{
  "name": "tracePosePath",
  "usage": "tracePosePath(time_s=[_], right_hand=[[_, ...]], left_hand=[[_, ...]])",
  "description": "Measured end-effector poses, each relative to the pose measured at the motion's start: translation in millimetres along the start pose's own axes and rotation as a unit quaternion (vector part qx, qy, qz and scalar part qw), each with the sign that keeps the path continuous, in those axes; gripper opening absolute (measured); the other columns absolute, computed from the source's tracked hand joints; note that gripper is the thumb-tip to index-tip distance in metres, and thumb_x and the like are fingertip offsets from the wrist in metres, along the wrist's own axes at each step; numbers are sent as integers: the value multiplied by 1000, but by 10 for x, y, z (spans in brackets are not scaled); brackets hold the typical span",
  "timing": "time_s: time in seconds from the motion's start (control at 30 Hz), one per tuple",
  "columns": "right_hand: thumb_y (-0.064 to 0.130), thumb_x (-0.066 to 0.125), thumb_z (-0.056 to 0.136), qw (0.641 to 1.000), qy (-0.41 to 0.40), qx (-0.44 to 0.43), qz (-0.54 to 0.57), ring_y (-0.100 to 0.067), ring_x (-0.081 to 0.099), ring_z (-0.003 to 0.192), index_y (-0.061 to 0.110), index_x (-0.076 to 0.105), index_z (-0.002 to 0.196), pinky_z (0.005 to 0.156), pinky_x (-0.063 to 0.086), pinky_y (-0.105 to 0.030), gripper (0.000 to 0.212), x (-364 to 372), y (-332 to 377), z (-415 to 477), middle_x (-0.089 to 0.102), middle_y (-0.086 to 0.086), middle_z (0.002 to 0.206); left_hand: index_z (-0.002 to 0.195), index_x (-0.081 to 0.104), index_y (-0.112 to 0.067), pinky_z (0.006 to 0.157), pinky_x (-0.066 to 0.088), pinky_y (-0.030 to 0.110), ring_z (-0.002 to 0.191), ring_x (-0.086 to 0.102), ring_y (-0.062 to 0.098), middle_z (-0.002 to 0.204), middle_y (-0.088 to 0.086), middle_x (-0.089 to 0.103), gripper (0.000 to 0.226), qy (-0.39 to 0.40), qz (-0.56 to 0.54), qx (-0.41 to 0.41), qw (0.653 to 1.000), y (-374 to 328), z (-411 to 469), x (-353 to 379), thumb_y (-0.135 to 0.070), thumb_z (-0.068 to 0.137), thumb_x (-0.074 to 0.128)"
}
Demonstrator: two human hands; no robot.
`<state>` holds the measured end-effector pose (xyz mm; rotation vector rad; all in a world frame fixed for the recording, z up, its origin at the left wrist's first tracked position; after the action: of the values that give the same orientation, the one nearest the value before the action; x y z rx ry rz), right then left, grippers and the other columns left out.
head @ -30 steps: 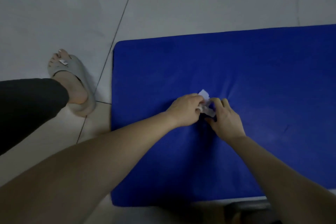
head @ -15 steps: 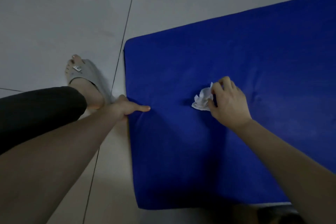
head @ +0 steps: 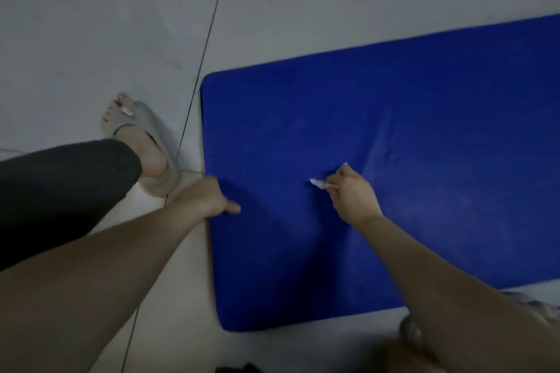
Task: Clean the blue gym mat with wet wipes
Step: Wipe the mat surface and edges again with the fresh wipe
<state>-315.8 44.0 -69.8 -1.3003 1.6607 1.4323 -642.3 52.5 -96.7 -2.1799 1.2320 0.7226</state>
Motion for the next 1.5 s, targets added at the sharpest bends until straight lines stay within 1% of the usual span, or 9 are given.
tracePosePath(time_s=[0.1,0.27,0.43,0.57,0.7,0.8,0.93,1.17,1.5], right_hand=[[13,58,98,986,-72,142,57,-20,52,68,15,56,99,57,36,-29,3,-230,-587,42,47,0,102],[37,52,103,932,-136,297,157,-27,57,78,4,60,83,58,41,-30,40,-222,-1045,125,62,-12,94],[13,49,102,963,-128,213,104,-26,51,71,4,65,102,64,38,-32,19,127,-126,157,57,-16,109],[3,50,91,991,-24,70,116,-31,58,102,20,60,132,92,46,-34,46,628,1033,134,49,-16,128],[-3,55,91,984,103,-100,103,-39,56,106,4,63,112,77,50,-39,24,1094,1991,29,50,-20,121],[3,60,92,982,99,-155,38,-31,59,91,4,64,101,70,53,-38,11,1000,1930,138,53,-15,111],[21,85,75,996,-11,-83,14,-32,64,67,8,66,85,49,51,-32,25,460,1165,257,64,-15,87],[23,53,100,965,-139,221,-32,-37,57,83,3,57,95,59,34,-34,21,-279,-940,-85,54,-17,102],[20,42,107,973,-122,189,52,-32,65,106,12,61,118,69,46,-34,24,229,-86,-11,59,-16,129]], left_hand=[[140,44,-15,99,50,34,111,57,18,129,0,58,95,111,-15,8,994,88,20,185,-41,64,95],[151,27,-14,111,44,36,125,50,20,145,1,47,113,140,16,20,990,168,114,192,-43,64,94],[149,30,-13,110,45,37,125,51,22,143,4,48,110,135,64,20,989,99,126,181,-45,65,94],[144,31,-11,102,49,38,119,54,24,138,6,52,103,124,86,20,988,71,118,179,-46,68,91],[123,40,-8,82,54,39,92,62,23,104,10,62,58,103,145,57,982,87,128,156,-36,87,75],[110,44,-12,74,53,39,85,62,20,96,6,63,65,95,177,77,977,67,105,106,-51,75,82],[132,40,-13,77,50,31,97,57,15,116,-1,58,98,99,204,88,970,39,74,92,-71,65,81],[136,39,-15,94,53,36,105,58,17,122,-1,57,98,97,177,89,975,33,50,107,-70,66,81],[140,37,-15,101,50,38,113,57,21,133,3,56,99,117,173,70,975,36,65,139,-65,69,83]])
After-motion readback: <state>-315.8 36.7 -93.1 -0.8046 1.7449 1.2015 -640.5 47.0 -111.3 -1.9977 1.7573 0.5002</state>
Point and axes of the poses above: each hand's wrist, its own z-axis towards the middle knuckle, its own x-axis out of the palm, y = z × x, the point moved 7 cm from there along z, towards the middle knuckle
